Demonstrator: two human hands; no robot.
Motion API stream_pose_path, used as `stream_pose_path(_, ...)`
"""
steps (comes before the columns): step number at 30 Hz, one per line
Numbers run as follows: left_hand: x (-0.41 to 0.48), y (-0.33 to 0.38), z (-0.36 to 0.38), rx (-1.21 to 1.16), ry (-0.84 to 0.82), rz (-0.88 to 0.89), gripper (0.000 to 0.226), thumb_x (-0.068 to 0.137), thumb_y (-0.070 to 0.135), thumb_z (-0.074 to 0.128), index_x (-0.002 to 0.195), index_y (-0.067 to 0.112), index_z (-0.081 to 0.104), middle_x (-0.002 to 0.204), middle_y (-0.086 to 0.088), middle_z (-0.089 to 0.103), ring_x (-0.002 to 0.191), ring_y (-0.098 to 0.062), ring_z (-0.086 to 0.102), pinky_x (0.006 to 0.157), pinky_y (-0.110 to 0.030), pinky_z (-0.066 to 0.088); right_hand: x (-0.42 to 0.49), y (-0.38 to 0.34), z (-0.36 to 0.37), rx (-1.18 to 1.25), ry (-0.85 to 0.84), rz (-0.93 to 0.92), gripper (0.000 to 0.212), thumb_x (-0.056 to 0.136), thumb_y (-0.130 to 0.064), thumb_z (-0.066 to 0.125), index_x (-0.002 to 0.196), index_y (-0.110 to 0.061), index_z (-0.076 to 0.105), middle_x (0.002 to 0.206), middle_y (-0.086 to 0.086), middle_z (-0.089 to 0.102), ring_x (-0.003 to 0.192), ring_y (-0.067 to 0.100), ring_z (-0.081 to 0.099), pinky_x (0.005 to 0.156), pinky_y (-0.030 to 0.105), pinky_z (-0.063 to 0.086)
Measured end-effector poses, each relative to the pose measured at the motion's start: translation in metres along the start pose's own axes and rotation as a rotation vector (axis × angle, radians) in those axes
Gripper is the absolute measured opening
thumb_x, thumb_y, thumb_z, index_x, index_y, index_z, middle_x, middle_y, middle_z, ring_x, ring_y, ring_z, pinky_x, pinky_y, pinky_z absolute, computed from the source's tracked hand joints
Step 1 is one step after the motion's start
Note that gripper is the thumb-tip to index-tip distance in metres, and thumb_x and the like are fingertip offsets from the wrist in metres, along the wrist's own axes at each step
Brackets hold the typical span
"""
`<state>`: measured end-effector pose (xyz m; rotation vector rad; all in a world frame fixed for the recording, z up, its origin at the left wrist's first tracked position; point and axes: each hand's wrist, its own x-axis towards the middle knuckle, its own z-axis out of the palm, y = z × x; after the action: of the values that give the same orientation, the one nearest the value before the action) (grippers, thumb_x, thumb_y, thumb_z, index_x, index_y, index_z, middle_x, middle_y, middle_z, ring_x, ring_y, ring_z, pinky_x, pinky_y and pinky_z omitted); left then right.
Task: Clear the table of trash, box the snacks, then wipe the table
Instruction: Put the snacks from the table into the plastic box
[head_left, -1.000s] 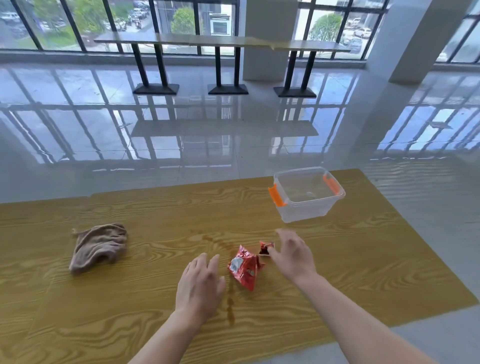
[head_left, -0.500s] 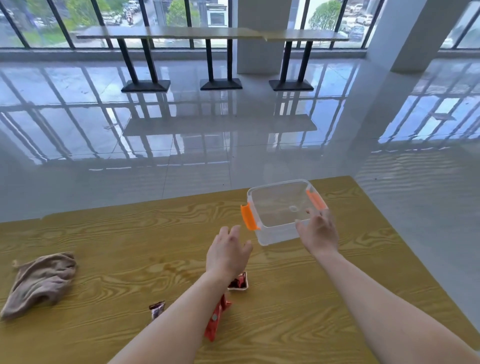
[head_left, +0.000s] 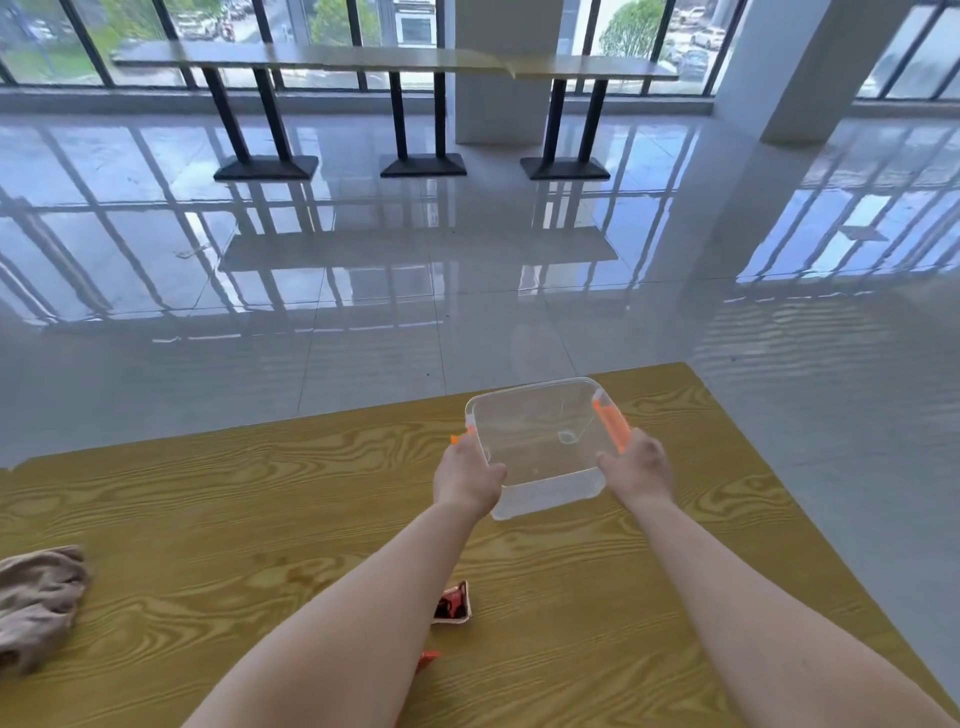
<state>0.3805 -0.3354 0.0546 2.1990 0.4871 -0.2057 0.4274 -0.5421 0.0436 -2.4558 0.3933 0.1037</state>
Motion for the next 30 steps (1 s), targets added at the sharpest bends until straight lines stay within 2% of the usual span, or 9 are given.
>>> stream_pose_path(3, -0.003, -0.007, -0.009, -0.062, 0.032, -0.004, 0.032, 0.088, 0.01, 0.055, 0.118, 0.02, 0.06, 0.101, -0.003, 0.067, 0.093, -0.025, 0.063, 0.081, -0.042, 0.053, -0.007, -0.007, 0.005, 0.011, 0.01, 0.02, 0.042, 0.087, -0.018, 0.067, 0.124, -0.005, 0.053, 0.117, 0.015, 0.055, 0.092, 0.031, 0.059, 0.07, 0.035, 0.045)
stream_pose_path(5, -0.009, -0.016, -0.021, -0.137, 0.077, -0.014, 0.036, 0.085, 0.007, 0.057, 0.115, 0.025, 0.064, 0.092, 0.0, 0.068, 0.085, -0.023, 0.064, 0.077, -0.041, 0.054, -0.015, -0.014, 0.008, 0.036, 0.018, -0.01, 0.04, 0.085, -0.017, 0.069, 0.12, -0.004, 0.053, 0.115, 0.015, 0.054, 0.089, 0.031, 0.059, 0.068, 0.034, 0.045)
stream_pose_path(9, -0.035, -0.04, -0.053, -0.23, 0.188, 0.028, 0.041, 0.084, 0.01, 0.066, 0.09, 0.049, 0.054, 0.085, 0.007, 0.067, 0.077, -0.016, 0.065, 0.072, -0.042, 0.057, -0.042, -0.036, 0.017, 0.131, 0.051, -0.154, 0.038, 0.085, -0.008, 0.068, 0.119, -0.003, 0.053, 0.112, 0.014, 0.053, 0.079, 0.024, 0.055, 0.056, 0.026, 0.044)
stream_pose_path(11, -0.052, -0.058, -0.071, -0.268, 0.239, 0.038, 0.048, 0.084, 0.012, 0.068, 0.094, 0.056, 0.051, 0.087, 0.009, 0.067, 0.077, -0.013, 0.065, 0.069, -0.04, 0.058, -0.061, -0.052, 0.024, 0.175, 0.011, -0.223, 0.041, 0.086, -0.008, 0.069, 0.124, -0.003, 0.051, 0.115, 0.013, 0.052, 0.085, 0.026, 0.059, 0.064, 0.038, 0.055)
stream_pose_path(14, -0.079, -0.09, -0.104, -0.321, 0.341, 0.028, 0.049, 0.084, 0.018, 0.071, 0.119, 0.049, 0.057, 0.088, 0.009, 0.067, 0.075, -0.013, 0.065, 0.062, -0.034, 0.055, -0.095, -0.08, 0.042, 0.216, -0.061, -0.312, 0.045, 0.088, -0.011, 0.069, 0.127, -0.004, 0.049, 0.116, 0.015, 0.053, 0.092, 0.035, 0.062, 0.074, 0.048, 0.058)
stream_pose_path(16, -0.099, -0.116, -0.127, -0.319, 0.41, 0.016, 0.053, 0.084, 0.02, 0.071, 0.128, 0.045, 0.054, 0.088, 0.009, 0.068, 0.075, -0.015, 0.065, 0.06, -0.034, 0.054, -0.121, -0.099, 0.058, 0.222, -0.11, -0.363, 0.044, 0.088, -0.013, 0.07, 0.126, -0.003, 0.049, 0.116, 0.016, 0.053, 0.09, 0.034, 0.062, 0.071, 0.045, 0.058)
stream_pose_path(22, -0.163, -0.197, -0.197, -0.278, 0.557, -0.041, 0.043, 0.086, 0.026, 0.071, 0.117, 0.052, 0.057, 0.088, 0.009, 0.068, 0.077, -0.016, 0.065, 0.061, -0.039, 0.057, -0.209, -0.15, 0.119, 0.222, -0.217, -0.475, 0.044, 0.086, -0.019, 0.073, 0.122, -0.007, 0.051, 0.111, 0.011, 0.054, 0.074, 0.014, 0.052, 0.059, 0.024, 0.042)
stream_pose_path(25, -0.187, -0.235, -0.226, -0.277, 0.616, -0.128, 0.048, 0.083, 0.019, 0.072, 0.124, 0.041, 0.06, 0.084, 0.008, 0.067, 0.075, -0.016, 0.063, 0.065, -0.04, 0.055, -0.25, -0.17, 0.147, 0.214, -0.275, -0.503, 0.045, 0.086, -0.022, 0.074, 0.121, -0.008, 0.051, 0.107, 0.005, 0.05, 0.079, 0.015, 0.05, 0.063, 0.024, 0.039)
stream_pose_path(30, -0.22, -0.283, -0.252, -0.265, 0.65, -0.262, 0.042, 0.079, 0.013, 0.068, 0.082, 0.054, 0.057, 0.073, 0.006, 0.065, 0.067, -0.018, 0.061, 0.064, -0.039, 0.049, -0.301, -0.191, 0.181, 0.164, -0.37, -0.505, 0.047, 0.086, -0.023, 0.074, 0.125, -0.011, 0.05, 0.114, 0.005, 0.05, 0.088, 0.017, 0.053, 0.071, 0.031, 0.044)
